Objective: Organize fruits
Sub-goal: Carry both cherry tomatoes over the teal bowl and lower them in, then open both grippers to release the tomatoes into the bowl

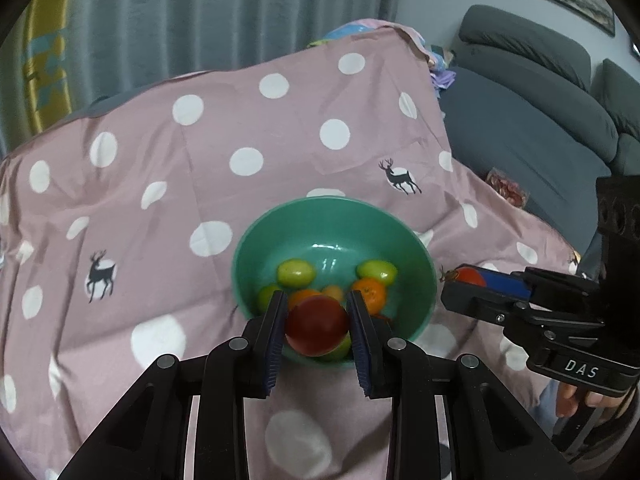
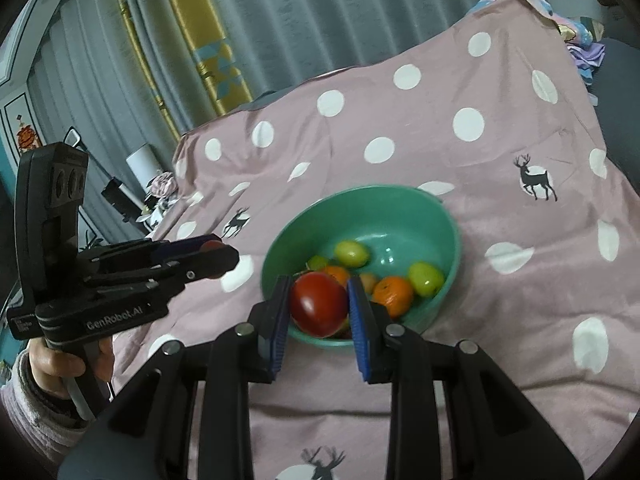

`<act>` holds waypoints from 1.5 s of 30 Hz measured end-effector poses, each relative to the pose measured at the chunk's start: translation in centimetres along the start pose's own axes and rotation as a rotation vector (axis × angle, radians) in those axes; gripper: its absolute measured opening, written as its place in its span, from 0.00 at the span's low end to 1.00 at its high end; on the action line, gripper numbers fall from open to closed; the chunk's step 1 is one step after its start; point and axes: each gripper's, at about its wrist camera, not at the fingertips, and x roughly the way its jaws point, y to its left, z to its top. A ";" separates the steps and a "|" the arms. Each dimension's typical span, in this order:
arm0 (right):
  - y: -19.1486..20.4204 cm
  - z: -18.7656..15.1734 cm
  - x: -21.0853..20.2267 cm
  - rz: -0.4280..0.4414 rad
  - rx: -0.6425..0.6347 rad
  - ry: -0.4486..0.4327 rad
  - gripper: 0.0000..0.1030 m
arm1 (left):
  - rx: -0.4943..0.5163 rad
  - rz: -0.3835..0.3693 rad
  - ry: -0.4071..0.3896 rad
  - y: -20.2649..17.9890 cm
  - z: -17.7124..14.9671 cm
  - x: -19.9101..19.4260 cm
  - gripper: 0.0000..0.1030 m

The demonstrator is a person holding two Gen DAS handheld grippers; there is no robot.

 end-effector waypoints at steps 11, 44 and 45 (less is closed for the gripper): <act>-1.8 2.0 4.0 -0.035 0.004 0.051 0.28 | 0.068 0.016 0.098 -1.4 0.8 5.8 0.30; -3.8 3.7 10.9 -0.061 0.003 0.180 0.29 | 0.117 0.005 0.205 -2.4 0.3 11.4 0.30; -3.9 3.8 11.0 -0.062 0.003 0.181 0.29 | 0.117 0.003 0.205 -2.4 0.3 11.4 0.30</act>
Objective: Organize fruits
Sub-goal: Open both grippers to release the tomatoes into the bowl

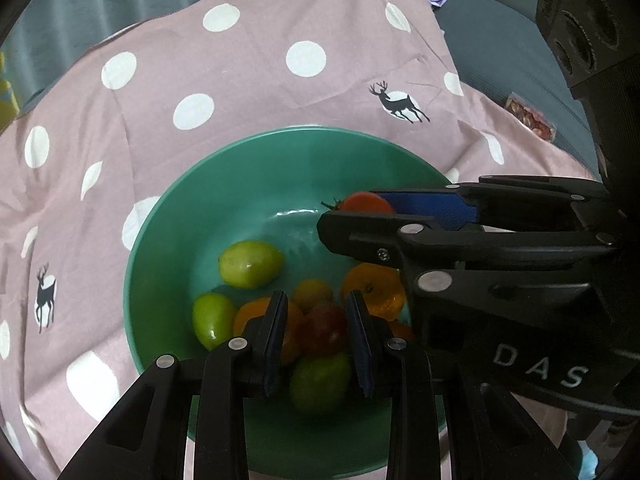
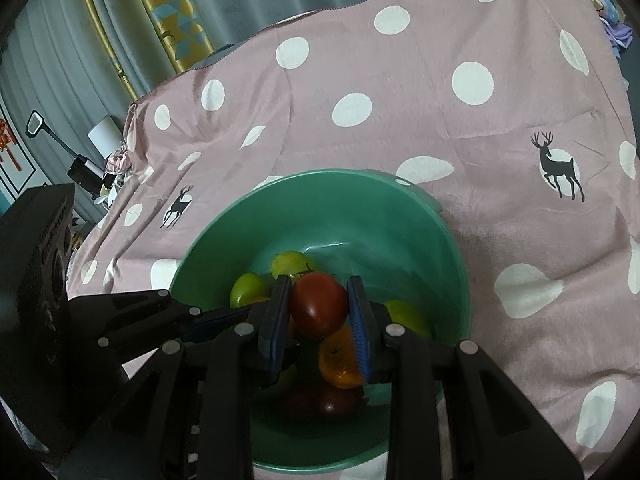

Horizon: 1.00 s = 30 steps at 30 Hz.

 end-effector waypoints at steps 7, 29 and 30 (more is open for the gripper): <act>-0.1 0.0 0.5 0.000 0.002 0.006 0.29 | -0.006 0.000 -0.002 0.0 0.0 0.1 0.30; -0.4 -0.1 -1.6 -0.017 0.036 -0.031 0.50 | -0.027 0.029 -0.036 0.0 0.1 -1.8 0.66; -0.4 -0.1 -1.9 -0.018 0.040 -0.038 0.56 | -0.030 0.035 -0.045 0.0 0.2 -2.1 0.69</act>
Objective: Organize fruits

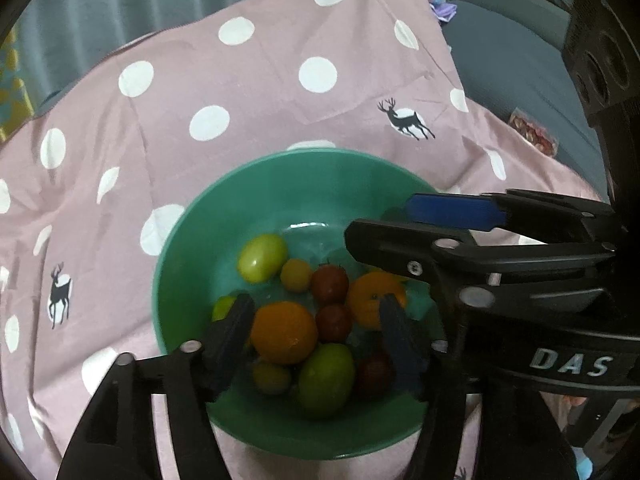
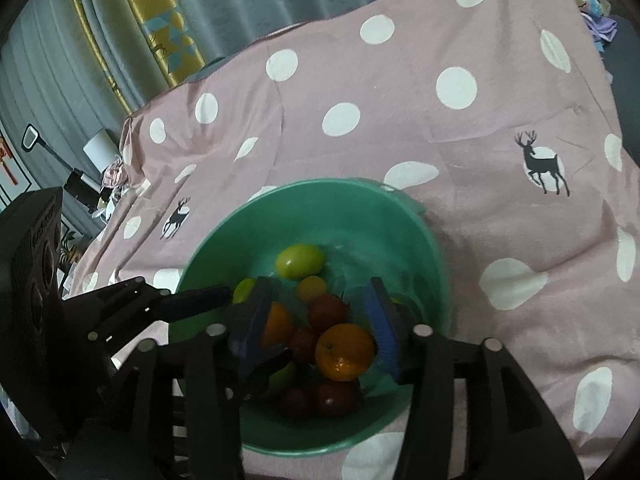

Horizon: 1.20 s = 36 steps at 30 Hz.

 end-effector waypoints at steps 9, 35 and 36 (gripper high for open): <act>-0.1 0.0 -3.1 -0.009 0.035 -0.045 0.92 | -0.034 0.036 -0.006 0.5 -0.1 -1.5 0.81; 0.7 -2.8 -8.1 -0.197 -0.054 -0.014 1.00 | -0.233 0.118 -0.027 2.9 -2.2 -6.8 0.96; 0.8 -2.9 -8.3 -0.195 -0.051 -0.015 1.00 | -0.241 0.116 -0.023 3.0 -2.3 -6.9 0.96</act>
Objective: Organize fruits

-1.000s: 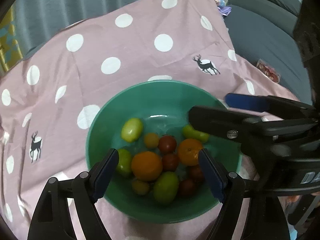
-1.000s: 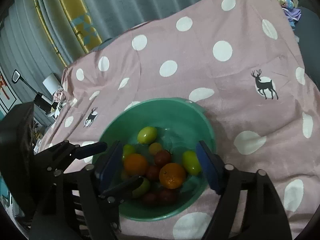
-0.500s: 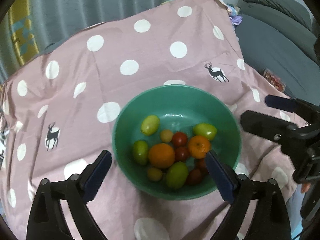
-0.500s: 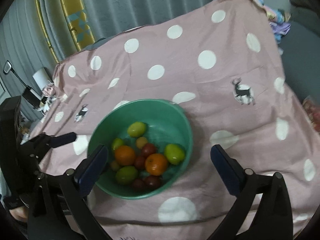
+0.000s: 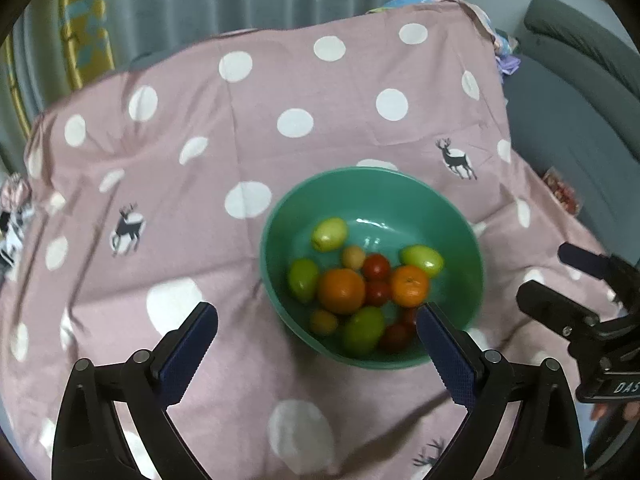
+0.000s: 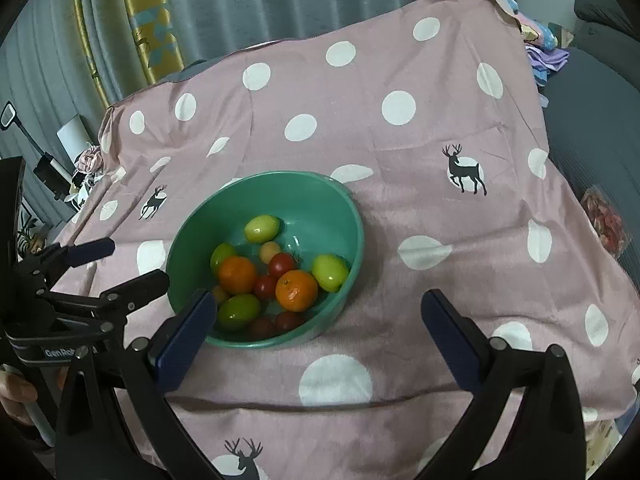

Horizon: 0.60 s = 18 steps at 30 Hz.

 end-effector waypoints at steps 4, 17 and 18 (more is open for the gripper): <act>0.3 -0.3 -0.5 0.000 -0.004 0.001 1.00 | 0.024 0.076 -0.001 -0.4 -0.2 -0.4 0.97; 1.8 -0.7 -1.2 -0.016 -0.056 0.009 1.00 | -0.009 0.051 -0.004 -0.1 -0.1 -1.5 0.97; 1.9 -0.7 -1.2 -0.017 -0.062 0.009 1.00 | -0.009 0.047 -0.006 -0.1 -0.1 -1.6 0.97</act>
